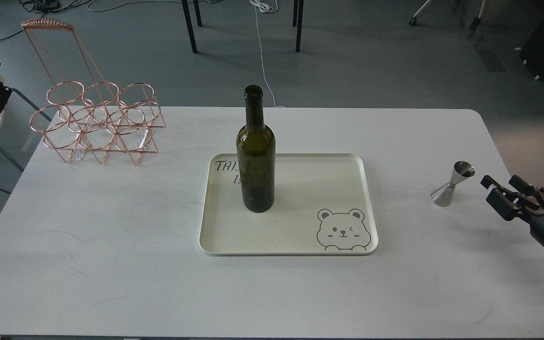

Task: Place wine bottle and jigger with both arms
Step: 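Set the jigger on the table, release, withdraw right gripper, then reach the left gripper to the wine bottle neck and grasp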

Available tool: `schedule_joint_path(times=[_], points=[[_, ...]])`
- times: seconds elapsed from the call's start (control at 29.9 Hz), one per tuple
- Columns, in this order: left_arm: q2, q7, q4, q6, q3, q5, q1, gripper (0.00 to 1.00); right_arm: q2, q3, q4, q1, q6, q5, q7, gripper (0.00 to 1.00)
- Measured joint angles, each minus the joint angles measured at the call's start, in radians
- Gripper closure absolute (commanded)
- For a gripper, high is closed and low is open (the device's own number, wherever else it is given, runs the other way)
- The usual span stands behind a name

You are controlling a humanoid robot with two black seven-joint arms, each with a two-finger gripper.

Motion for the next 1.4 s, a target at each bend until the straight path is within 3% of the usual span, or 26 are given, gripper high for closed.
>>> schedule_joint_path(times=[0.13, 0.4, 0.7, 0.9, 1.14, 1.24, 1.4], points=[[0.066, 0.002, -0.091, 0.0, 0.001, 0.119, -0.001, 0.02, -0.018, -0.003, -0.004, 0.074, 0.007, 0.189, 0.019, 0.16], [0.239, -0.005, -0.334, -0.001, -0.008, 0.537, -0.004, 0.02, 0.004, 0.005, -0.109, 0.278, 0.182, 0.413, 0.021, 0.16], [0.312, -0.002, -0.591, 0.061, -0.013, 1.145, -0.019, 0.02, 0.149, 0.006, -0.295, 0.436, 0.491, 0.689, 0.021, 0.16], [0.281, -0.003, -0.715, 0.083, -0.013, 1.495, -0.031, 0.02, 0.217, 0.05, -0.436, 0.464, 0.688, 0.888, 0.015, 0.14], [0.137, -0.002, -0.775, 0.174, -0.011, 1.912, -0.074, 0.02, 0.32, 0.114, -0.718, 0.553, 0.942, 1.115, -0.125, 0.11], [0.044, 0.002, -0.771, 0.239, -0.007, 2.136, -0.08, 0.02, 0.362, 0.118, -0.794, 0.581, 0.972, 1.163, -0.153, 0.11], [-0.082, 0.032, -0.75, 0.314, -0.006, 2.351, -0.087, 0.02, 0.385, 0.119, -0.811, 0.589, 0.977, 1.177, -0.158, 0.11]])
